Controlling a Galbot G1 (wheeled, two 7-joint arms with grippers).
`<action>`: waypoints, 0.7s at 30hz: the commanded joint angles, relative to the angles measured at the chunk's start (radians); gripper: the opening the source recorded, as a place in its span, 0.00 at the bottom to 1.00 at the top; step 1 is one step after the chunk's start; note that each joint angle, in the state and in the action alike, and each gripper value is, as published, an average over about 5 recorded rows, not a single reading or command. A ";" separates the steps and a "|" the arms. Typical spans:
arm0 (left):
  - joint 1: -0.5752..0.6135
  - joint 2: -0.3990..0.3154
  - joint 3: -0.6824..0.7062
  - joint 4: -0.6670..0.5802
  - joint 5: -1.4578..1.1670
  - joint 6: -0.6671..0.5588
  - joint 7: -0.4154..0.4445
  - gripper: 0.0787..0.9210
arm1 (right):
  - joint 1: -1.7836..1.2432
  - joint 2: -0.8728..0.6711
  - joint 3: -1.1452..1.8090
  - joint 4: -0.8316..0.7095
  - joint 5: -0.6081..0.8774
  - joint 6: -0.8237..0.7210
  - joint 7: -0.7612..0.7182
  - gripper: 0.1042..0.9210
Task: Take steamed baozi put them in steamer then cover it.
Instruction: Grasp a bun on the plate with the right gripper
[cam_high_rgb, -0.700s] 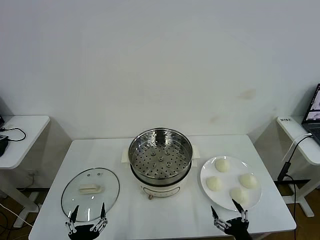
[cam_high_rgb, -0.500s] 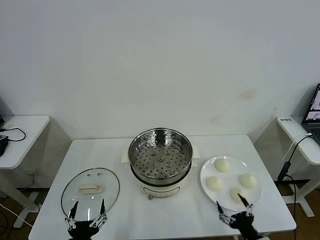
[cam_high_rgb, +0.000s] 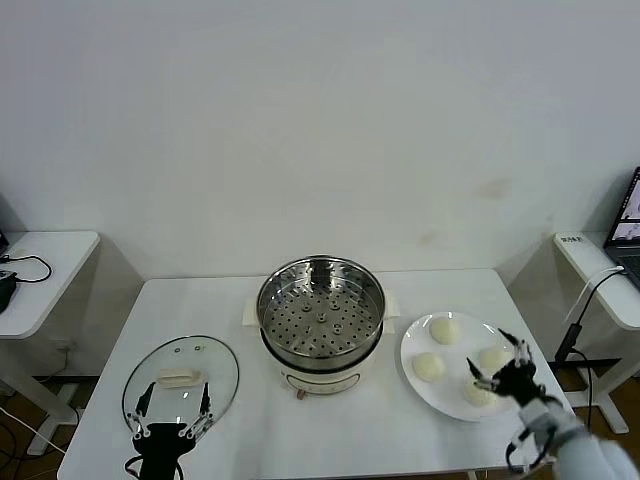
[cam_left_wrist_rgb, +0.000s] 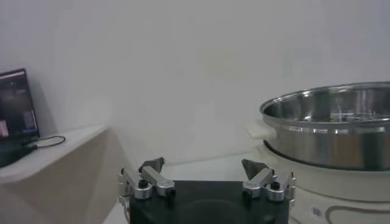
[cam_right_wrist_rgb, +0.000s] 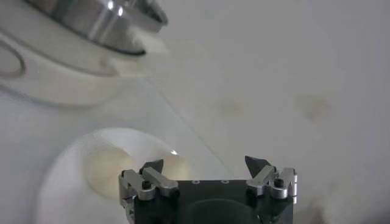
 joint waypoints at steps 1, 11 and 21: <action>-0.010 0.001 -0.005 -0.021 0.051 0.039 0.000 0.88 | 0.285 -0.306 -0.100 -0.150 -0.082 -0.066 -0.285 0.88; -0.029 -0.003 -0.011 -0.018 0.053 0.036 -0.020 0.88 | 0.886 -0.390 -0.699 -0.441 -0.029 0.000 -0.563 0.88; -0.044 -0.025 -0.039 -0.015 0.043 0.033 -0.048 0.88 | 1.216 -0.231 -1.078 -0.667 -0.092 0.100 -0.711 0.88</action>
